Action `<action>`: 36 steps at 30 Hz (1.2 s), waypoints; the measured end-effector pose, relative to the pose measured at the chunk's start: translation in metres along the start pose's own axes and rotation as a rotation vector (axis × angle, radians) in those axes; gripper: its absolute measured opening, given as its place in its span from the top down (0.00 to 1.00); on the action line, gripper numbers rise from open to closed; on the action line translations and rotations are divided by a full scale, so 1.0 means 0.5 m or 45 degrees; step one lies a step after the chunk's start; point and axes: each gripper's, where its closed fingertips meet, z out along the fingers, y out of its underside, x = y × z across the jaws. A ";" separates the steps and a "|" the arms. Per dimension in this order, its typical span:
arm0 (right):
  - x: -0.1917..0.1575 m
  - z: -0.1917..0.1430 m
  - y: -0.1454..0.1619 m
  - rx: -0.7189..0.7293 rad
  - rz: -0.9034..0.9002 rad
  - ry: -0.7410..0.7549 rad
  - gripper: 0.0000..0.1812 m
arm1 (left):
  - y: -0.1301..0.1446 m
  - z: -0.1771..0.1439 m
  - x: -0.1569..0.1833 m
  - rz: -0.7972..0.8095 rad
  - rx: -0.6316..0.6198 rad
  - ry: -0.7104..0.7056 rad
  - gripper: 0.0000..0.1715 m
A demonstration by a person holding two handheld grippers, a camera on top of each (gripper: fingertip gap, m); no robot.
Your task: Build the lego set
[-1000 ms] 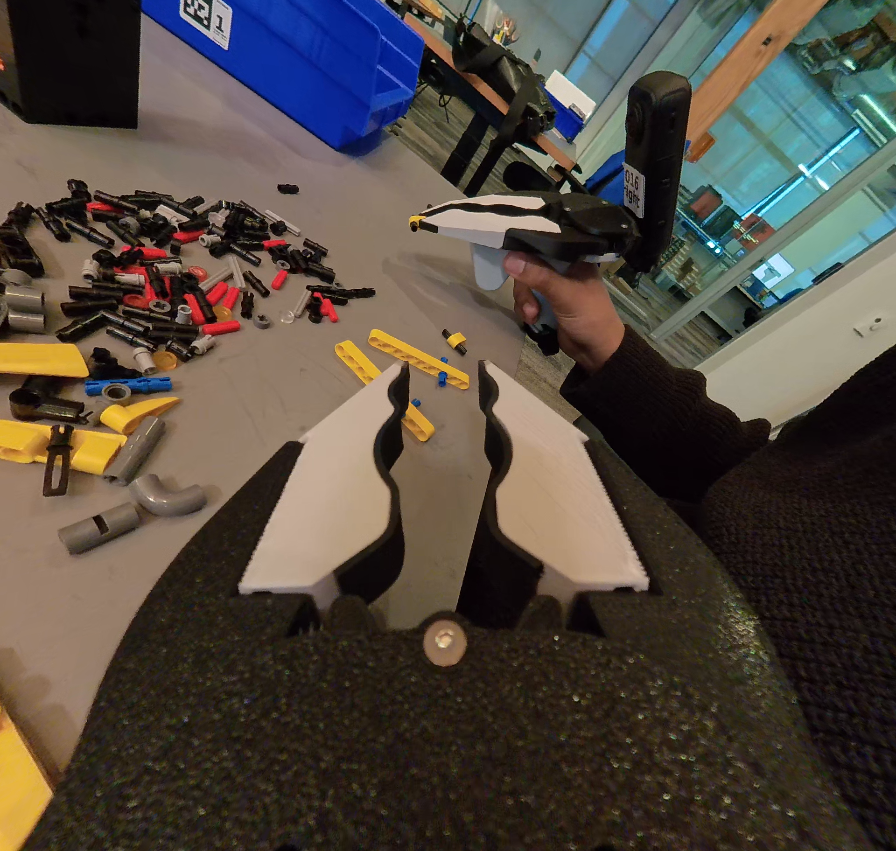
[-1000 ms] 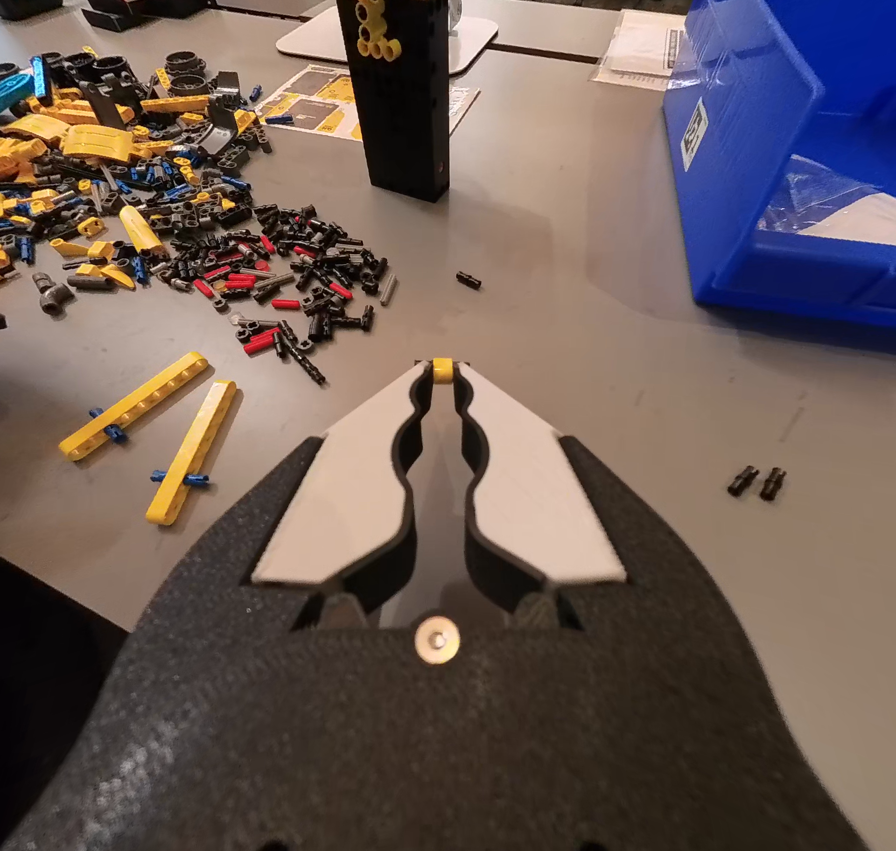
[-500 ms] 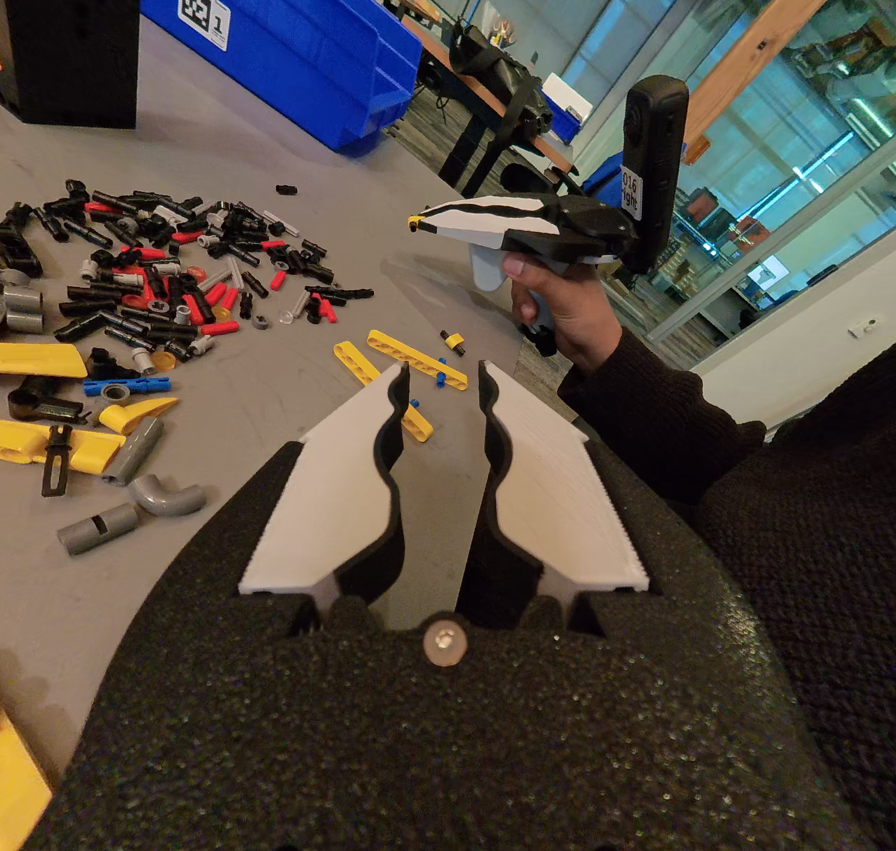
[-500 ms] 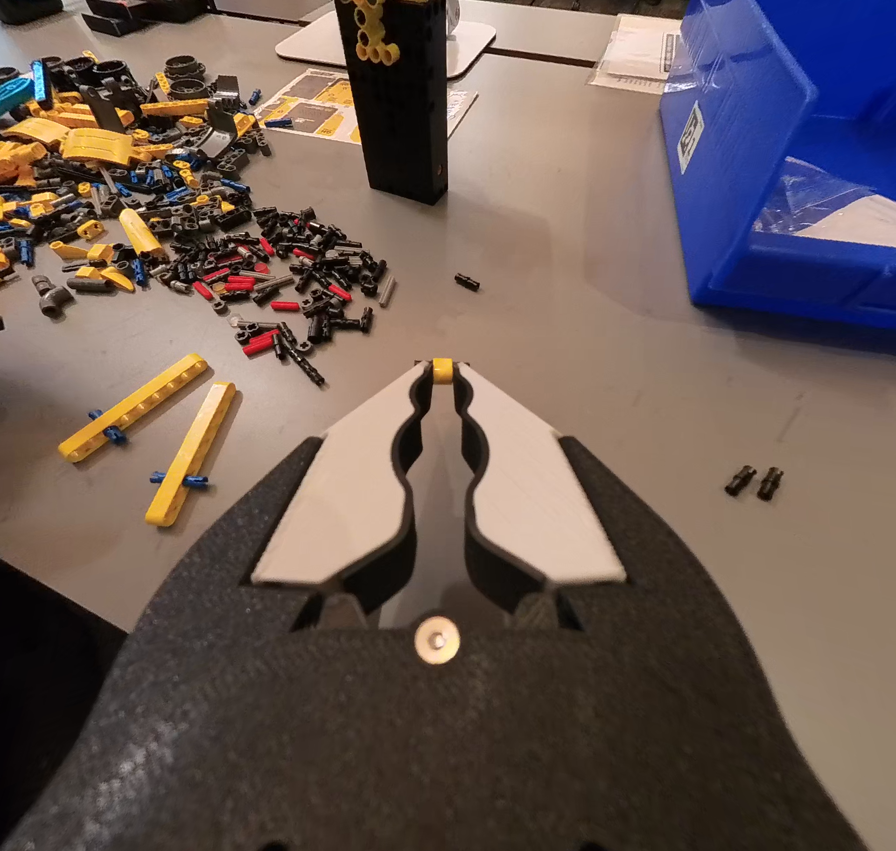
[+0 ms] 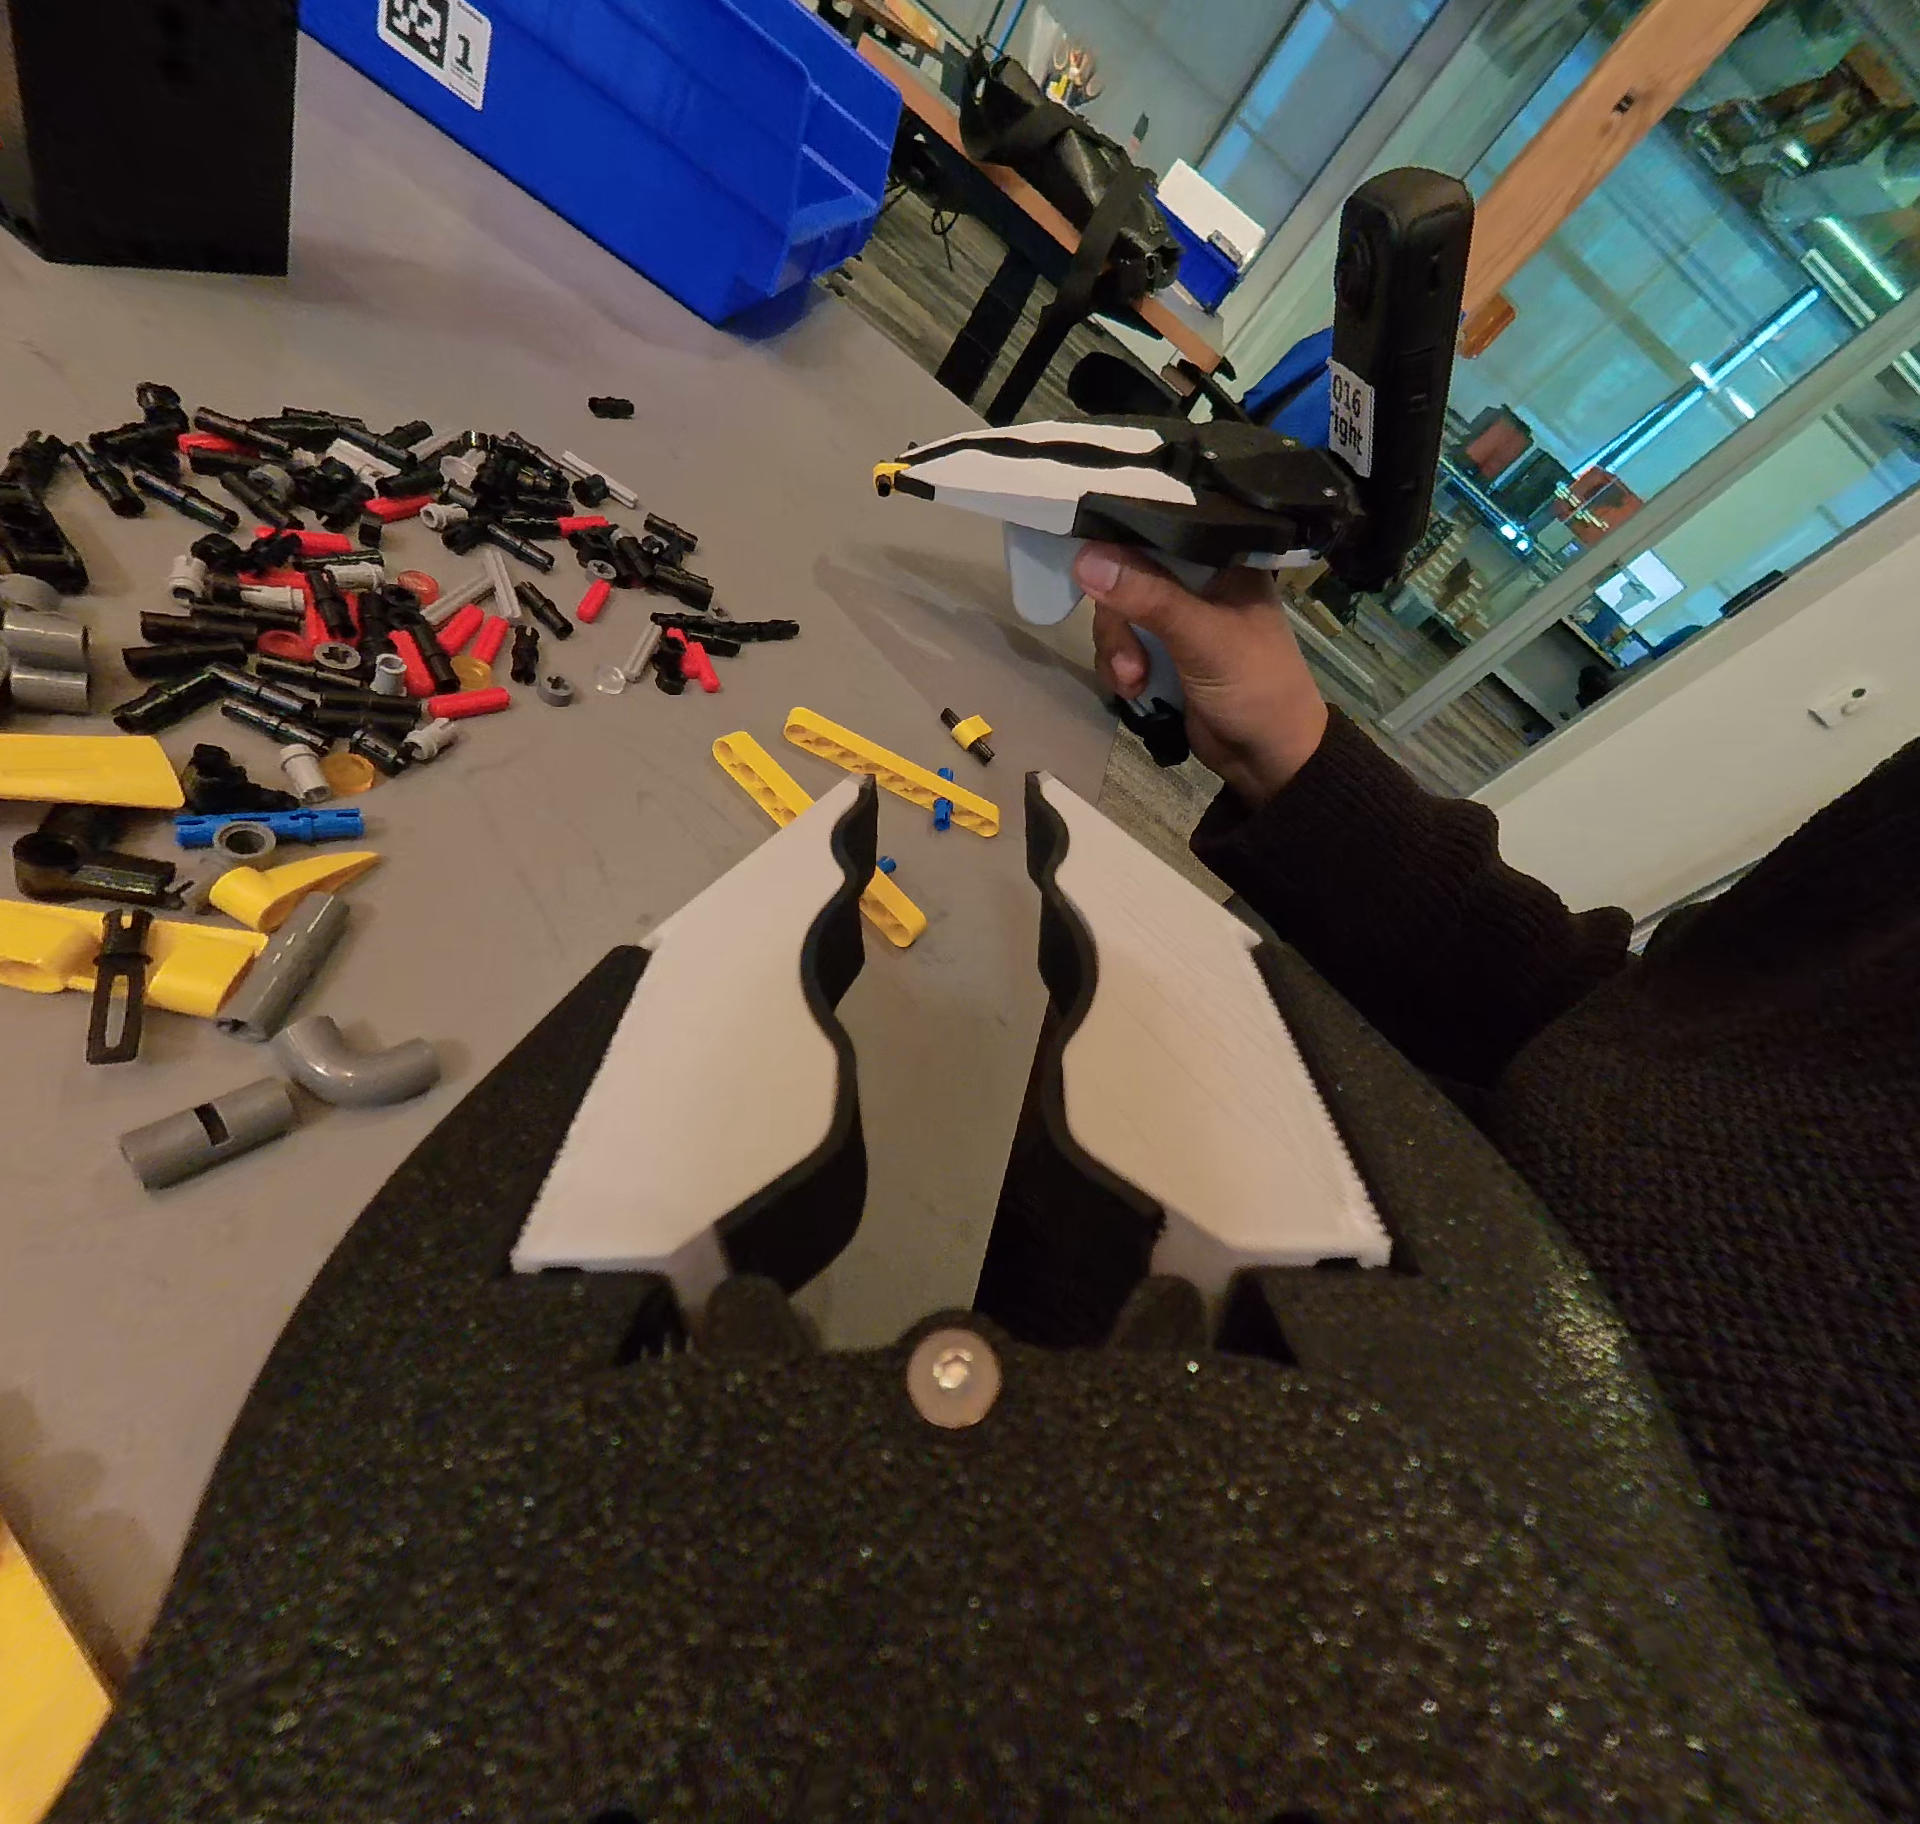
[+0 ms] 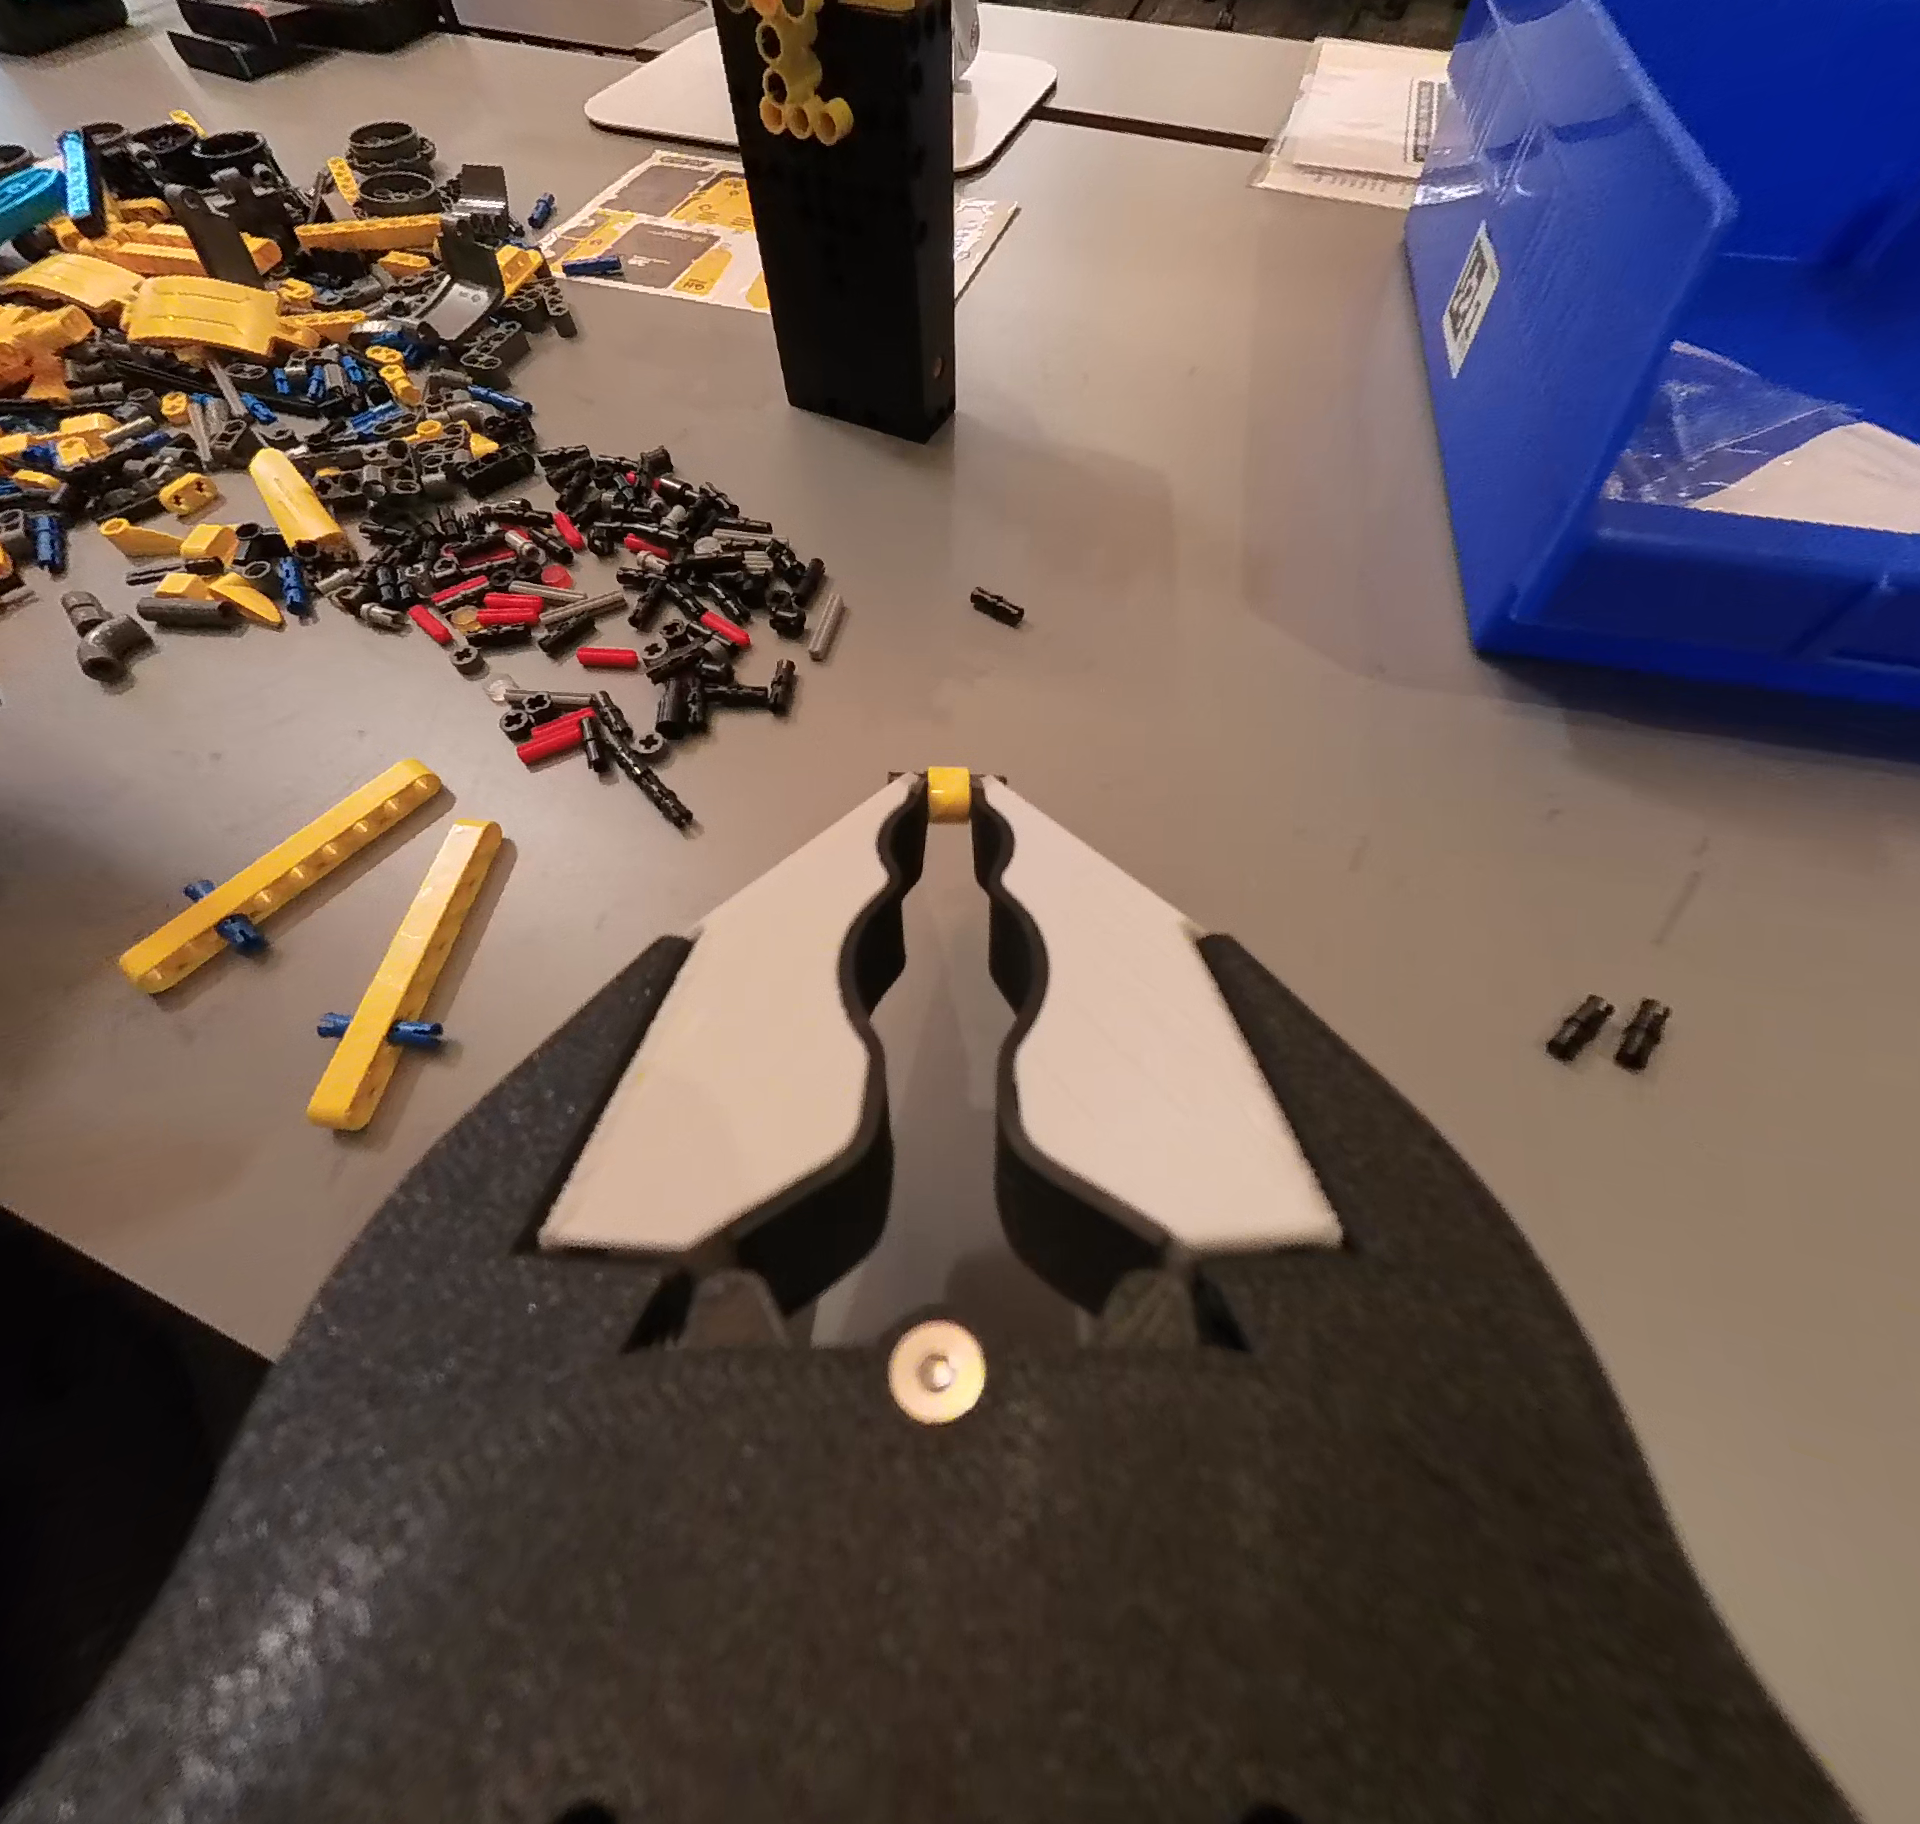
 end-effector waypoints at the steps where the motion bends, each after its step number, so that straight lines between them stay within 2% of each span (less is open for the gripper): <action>1: 0.000 0.000 0.000 0.001 0.000 0.000 0.96 | 0.000 0.000 0.000 0.000 0.000 0.000 0.84; 23: -0.008 -0.007 -0.007 0.044 -0.060 0.004 0.96 | 0.005 0.003 -0.004 0.018 -0.018 -0.032 0.84; 36: -0.026 -0.033 -0.028 0.185 -0.102 -0.024 0.96 | 0.009 0.006 -0.010 0.016 -0.039 -0.056 0.84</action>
